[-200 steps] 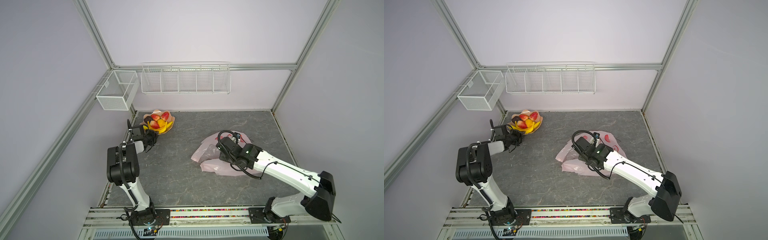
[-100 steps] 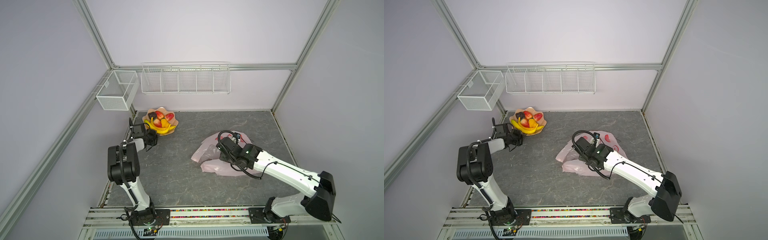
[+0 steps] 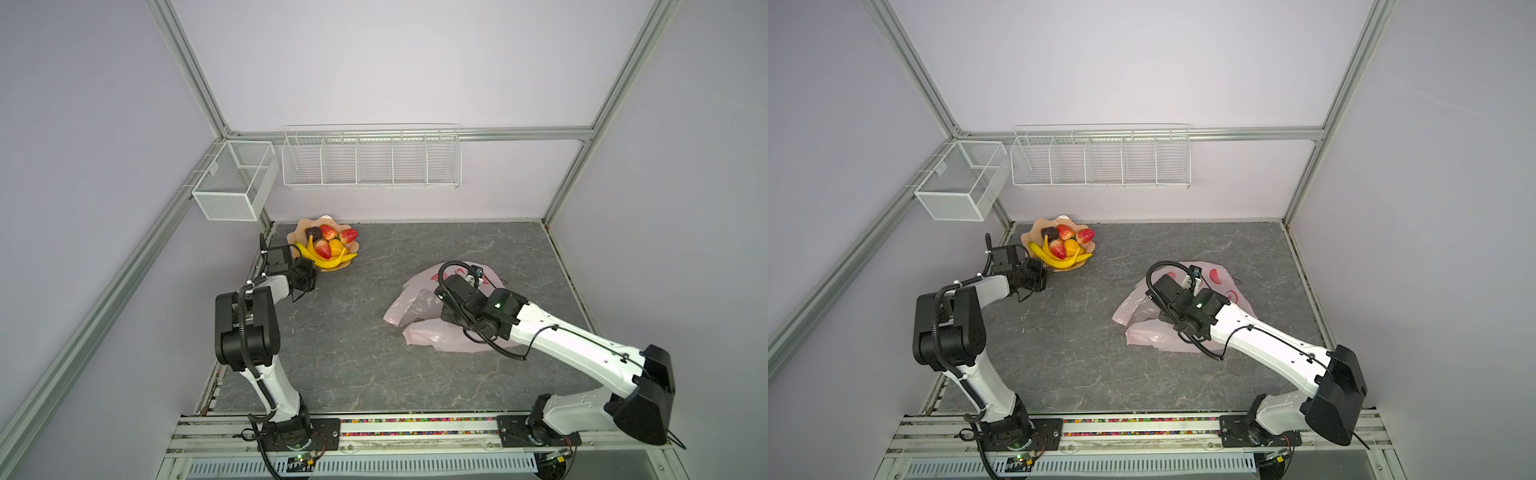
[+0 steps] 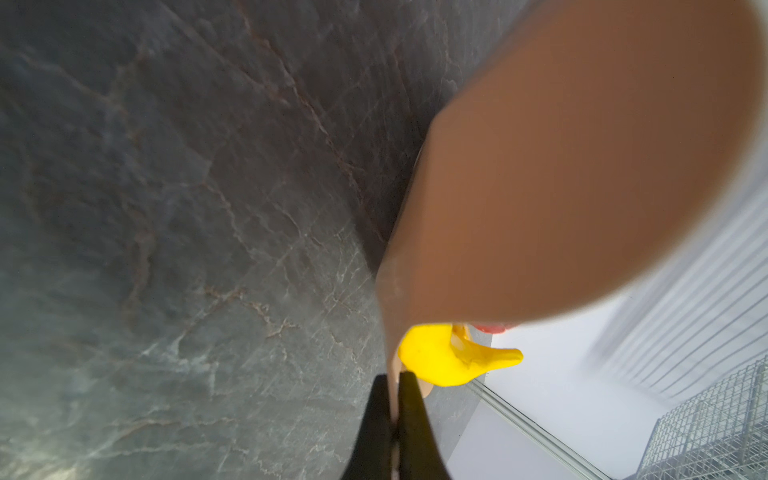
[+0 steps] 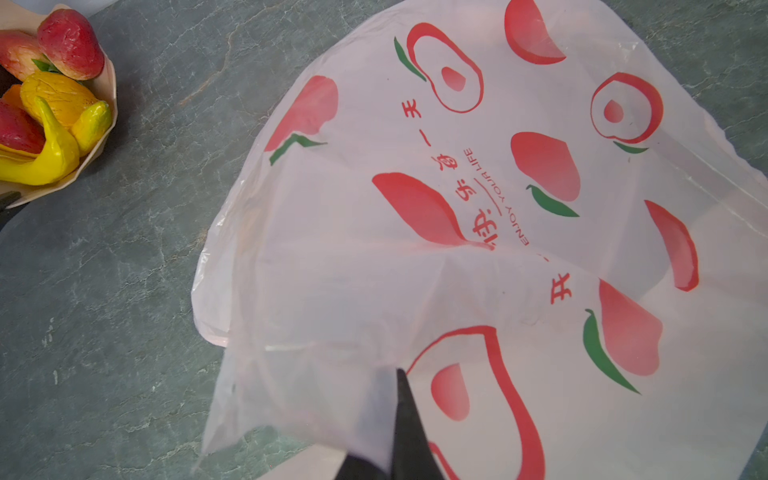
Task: Place the fruits into the plastic bag
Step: 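Drag the held fruit bowl nearer, toward the bag, with the left gripper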
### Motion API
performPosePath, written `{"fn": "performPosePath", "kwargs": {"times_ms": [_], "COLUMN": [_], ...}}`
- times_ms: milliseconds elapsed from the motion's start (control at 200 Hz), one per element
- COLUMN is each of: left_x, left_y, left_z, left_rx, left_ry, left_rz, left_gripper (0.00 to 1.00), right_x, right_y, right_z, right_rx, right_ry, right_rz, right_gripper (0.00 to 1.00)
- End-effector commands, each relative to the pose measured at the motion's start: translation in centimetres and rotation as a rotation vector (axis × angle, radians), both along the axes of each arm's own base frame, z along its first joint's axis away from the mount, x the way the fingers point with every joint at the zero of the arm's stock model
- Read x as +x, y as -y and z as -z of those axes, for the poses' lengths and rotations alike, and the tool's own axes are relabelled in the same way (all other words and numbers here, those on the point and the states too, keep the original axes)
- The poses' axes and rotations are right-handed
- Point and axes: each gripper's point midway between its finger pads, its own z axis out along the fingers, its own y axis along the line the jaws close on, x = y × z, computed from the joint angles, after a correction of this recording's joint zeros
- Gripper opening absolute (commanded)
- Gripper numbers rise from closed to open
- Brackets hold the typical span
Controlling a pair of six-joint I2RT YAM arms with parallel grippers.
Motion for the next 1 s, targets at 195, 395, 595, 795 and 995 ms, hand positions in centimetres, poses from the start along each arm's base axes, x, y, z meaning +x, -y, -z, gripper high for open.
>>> {"fn": "performPosePath", "kwargs": {"times_ms": [195,395,595,795,995], "left_x": [-2.1,-3.7,-5.6,-7.2,-8.3], "left_y": [1.2,2.3,3.3,4.6,6.0], "left_z": [-1.0,-0.9,-0.7,-1.2,-1.5], "left_rx": [-0.045,-0.075,-0.113,-0.171,-0.234], "left_ry": [0.025,0.041,0.055,0.081,0.102], "left_rz": [0.001,0.016,0.037,0.062,0.087], "left_gripper": [0.00,0.00,0.00,0.00,0.00], "right_x": [-0.1,-0.1,0.0,0.3,0.0], "right_y": [1.1,1.2,1.6,2.7,3.3], "right_z": [-0.6,-0.8,-1.1,-2.0,-2.0], "right_rx": [0.006,0.012,-0.003,-0.011,-0.019], "right_ry": [0.024,0.029,0.041,0.061,0.060], "right_rz": [0.009,0.004,0.000,0.003,0.010], "right_gripper": [0.06,0.06,0.06,0.06,0.06]}}
